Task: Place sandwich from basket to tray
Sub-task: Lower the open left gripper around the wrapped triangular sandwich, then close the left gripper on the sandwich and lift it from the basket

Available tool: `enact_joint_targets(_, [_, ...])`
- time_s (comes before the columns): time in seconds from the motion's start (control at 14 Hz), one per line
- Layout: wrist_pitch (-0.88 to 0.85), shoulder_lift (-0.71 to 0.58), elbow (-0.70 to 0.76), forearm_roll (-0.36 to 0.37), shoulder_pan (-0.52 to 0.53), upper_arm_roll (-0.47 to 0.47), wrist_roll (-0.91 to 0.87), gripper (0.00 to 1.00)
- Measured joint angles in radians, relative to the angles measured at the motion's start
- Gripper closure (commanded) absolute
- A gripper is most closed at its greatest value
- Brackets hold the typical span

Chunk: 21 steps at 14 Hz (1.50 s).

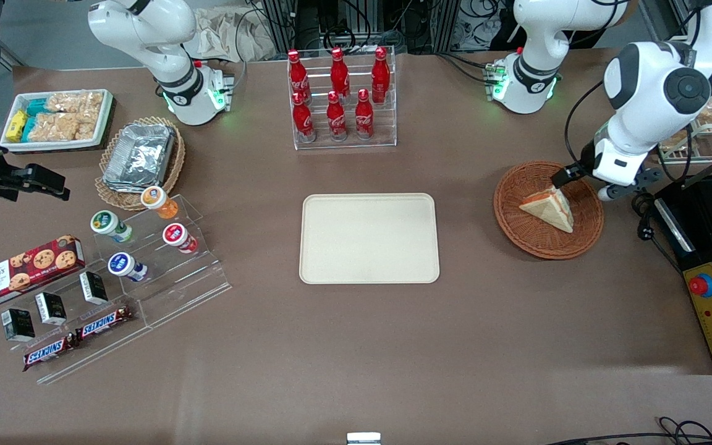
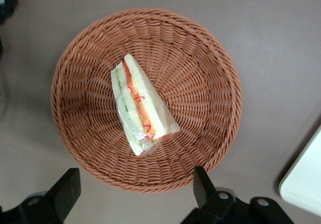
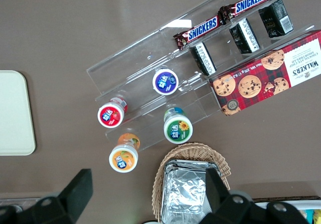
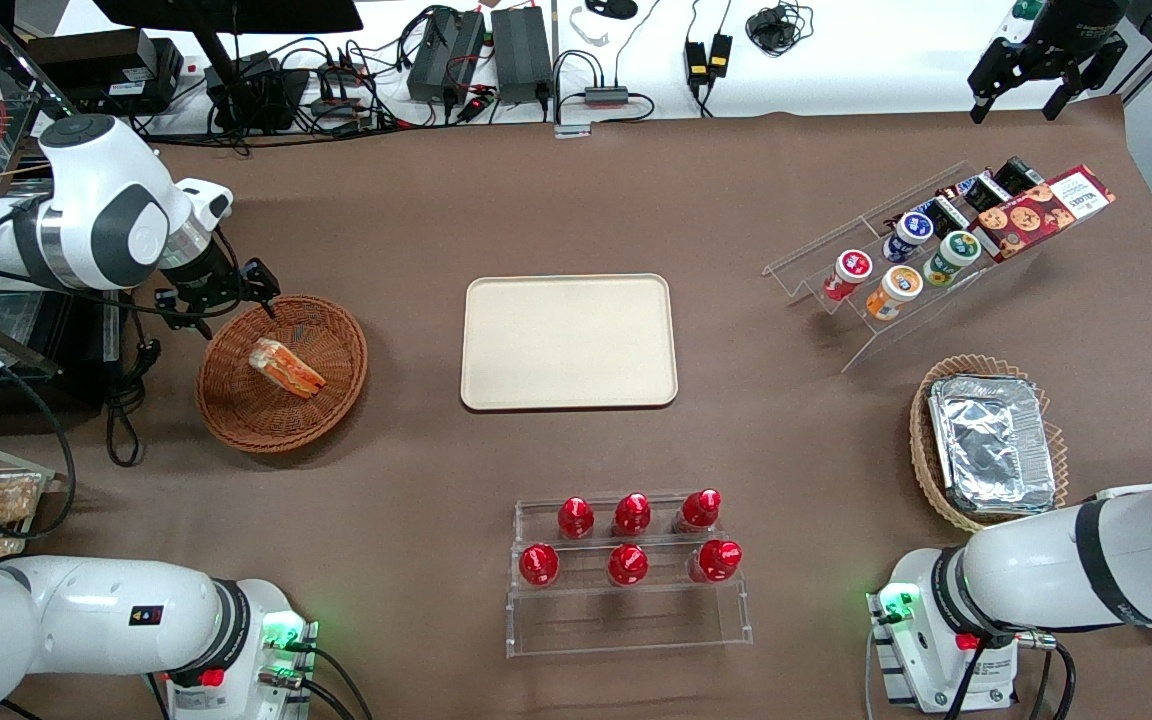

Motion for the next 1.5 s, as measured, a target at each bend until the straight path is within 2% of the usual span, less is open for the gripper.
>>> enact_joint_targets(0.21, [0.065, 0.047, -0.014, -0.064, 0.001, 0.000, -0.071, 0.00])
enact_joint_targets(0.57, [0.204, 0.115, -0.058, -0.215, 0.046, 0.004, -0.142, 0.00])
enact_joint_targets(1.0, [0.248, 0.178, -0.061, -0.231, 0.063, 0.004, -0.379, 0.00])
enact_joint_targets(1.43, [0.286, 0.274, -0.062, -0.234, 0.062, 0.003, -0.400, 0.00])
enact_joint_targets(1.5, [0.296, 0.285, -0.062, -0.234, 0.062, 0.003, -0.400, 0.05])
